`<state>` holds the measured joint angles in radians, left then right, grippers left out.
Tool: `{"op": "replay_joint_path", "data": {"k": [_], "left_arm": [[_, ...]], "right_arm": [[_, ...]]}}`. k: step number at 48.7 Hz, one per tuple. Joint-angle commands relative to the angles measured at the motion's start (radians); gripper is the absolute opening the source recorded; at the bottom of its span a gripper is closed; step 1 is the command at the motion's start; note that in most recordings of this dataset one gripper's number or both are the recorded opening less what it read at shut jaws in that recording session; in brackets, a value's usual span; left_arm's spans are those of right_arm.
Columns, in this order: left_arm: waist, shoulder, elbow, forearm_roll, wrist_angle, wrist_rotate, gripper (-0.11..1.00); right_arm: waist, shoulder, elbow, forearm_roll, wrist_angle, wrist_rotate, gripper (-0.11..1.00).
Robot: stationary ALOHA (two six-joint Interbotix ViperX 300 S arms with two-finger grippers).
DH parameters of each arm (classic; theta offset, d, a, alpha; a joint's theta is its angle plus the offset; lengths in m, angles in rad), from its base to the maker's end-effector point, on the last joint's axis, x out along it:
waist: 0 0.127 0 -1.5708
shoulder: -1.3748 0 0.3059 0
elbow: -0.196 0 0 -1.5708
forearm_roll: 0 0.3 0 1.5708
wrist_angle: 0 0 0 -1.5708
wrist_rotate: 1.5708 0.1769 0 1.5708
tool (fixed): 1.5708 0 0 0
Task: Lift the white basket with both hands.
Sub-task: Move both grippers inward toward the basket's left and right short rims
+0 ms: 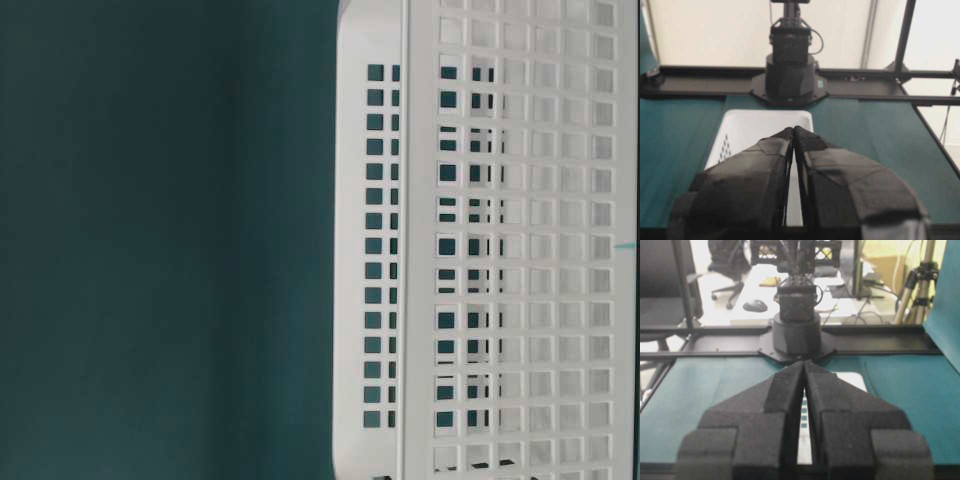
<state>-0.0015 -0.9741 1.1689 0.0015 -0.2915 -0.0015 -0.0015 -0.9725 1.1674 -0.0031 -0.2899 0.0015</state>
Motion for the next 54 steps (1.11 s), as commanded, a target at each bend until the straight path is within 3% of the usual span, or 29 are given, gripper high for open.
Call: {"op": "replay_joint_path", "data": {"k": [1, 6, 10, 14, 18, 24, 30, 36, 43, 54], "left_arm": [[-0.028, 0.011, -0.041, 0.011, 0.014, -0.055, 0.14], [-0.029, 0.017, -0.069, 0.012, 0.051, -0.137, 0.05], [-0.031, 0.017, -0.087, 0.014, 0.08, -0.199, -0.03], [-0.032, 0.018, -0.112, 0.014, 0.12, -0.253, -0.03], [-0.032, 0.02, -0.152, 0.014, 0.175, -0.311, -0.03], [-0.032, 0.037, -0.222, 0.014, 0.27, -0.417, -0.03], [-0.032, 0.075, -0.298, 0.014, 0.399, -0.568, -0.03], [-0.032, 0.132, -0.357, 0.014, 0.508, -0.784, -0.03], [-0.032, 0.192, -0.382, 0.014, 0.569, -0.994, -0.03], [-0.017, 0.261, -0.413, 0.015, 0.719, -1.173, -0.03]], "right_arm": [[0.006, 0.0, -0.018, 0.008, -0.006, 0.015, 0.09], [0.009, 0.008, -0.067, 0.074, 0.031, 0.055, 0.0], [0.006, 0.018, -0.115, 0.104, 0.087, 0.104, 0.0], [0.005, 0.038, -0.167, 0.135, 0.179, 0.16, 0.0], [0.003, 0.072, -0.227, 0.173, 0.282, 0.241, 0.0], [-0.028, 0.14, -0.295, 0.232, 0.422, 0.417, 0.0], [-0.055, 0.202, -0.316, 0.232, 0.512, 0.583, 0.0], [-0.087, 0.261, -0.331, 0.232, 0.568, 0.721, 0.0], [-0.11, 0.307, -0.367, 0.232, 0.658, 0.813, 0.0], [-0.141, 0.41, -0.469, 0.224, 1.005, 0.925, 0.0]]}}
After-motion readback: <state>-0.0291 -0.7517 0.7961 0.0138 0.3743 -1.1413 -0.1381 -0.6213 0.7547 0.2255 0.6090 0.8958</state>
